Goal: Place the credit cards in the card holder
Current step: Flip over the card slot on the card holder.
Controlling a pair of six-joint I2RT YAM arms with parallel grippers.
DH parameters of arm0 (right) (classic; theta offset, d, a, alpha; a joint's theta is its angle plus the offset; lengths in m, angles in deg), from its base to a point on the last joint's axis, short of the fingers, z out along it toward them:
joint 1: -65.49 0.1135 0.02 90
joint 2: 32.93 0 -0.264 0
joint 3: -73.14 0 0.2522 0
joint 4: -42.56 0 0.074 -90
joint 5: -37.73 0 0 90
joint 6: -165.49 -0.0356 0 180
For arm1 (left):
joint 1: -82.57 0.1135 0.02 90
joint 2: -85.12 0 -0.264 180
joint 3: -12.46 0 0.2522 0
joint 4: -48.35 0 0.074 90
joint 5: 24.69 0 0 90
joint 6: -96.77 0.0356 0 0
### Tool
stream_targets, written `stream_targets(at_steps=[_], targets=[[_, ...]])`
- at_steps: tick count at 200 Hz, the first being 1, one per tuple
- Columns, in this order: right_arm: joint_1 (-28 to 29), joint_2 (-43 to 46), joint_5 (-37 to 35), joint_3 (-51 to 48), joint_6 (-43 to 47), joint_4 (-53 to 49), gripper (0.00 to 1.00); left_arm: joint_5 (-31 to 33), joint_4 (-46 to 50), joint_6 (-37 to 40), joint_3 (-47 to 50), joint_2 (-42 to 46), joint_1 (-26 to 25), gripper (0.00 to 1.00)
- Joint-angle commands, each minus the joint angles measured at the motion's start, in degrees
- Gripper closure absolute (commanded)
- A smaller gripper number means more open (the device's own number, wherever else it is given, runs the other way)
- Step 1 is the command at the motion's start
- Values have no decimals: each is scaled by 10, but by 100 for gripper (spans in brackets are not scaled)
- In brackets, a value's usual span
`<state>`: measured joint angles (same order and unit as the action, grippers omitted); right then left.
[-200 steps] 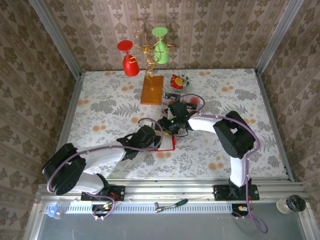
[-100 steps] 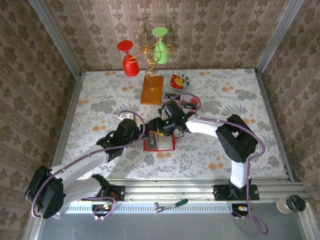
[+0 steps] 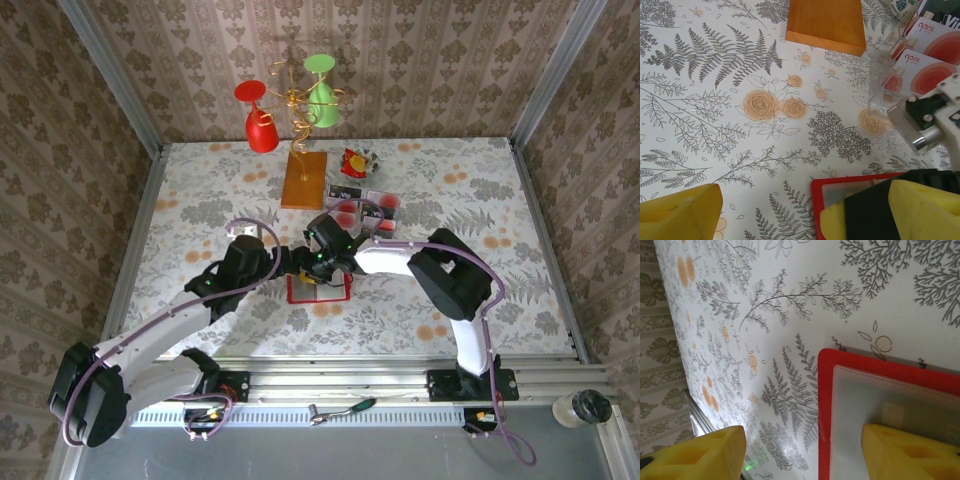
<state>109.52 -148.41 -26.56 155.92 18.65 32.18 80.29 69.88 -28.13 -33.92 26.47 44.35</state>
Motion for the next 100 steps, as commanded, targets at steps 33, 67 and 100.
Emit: stream_targets(at_steps=[33,67,100], targets=[[-2,-7,-2,18,-8,8,35,-13,16,2,10,4,7,12],[-11,22,5,30,11,-16,36,-17,7,-2,6,-13,9,12],[-35,65,-1,5,14,-20,36,-22,1,-3,0,-25,9,12]])
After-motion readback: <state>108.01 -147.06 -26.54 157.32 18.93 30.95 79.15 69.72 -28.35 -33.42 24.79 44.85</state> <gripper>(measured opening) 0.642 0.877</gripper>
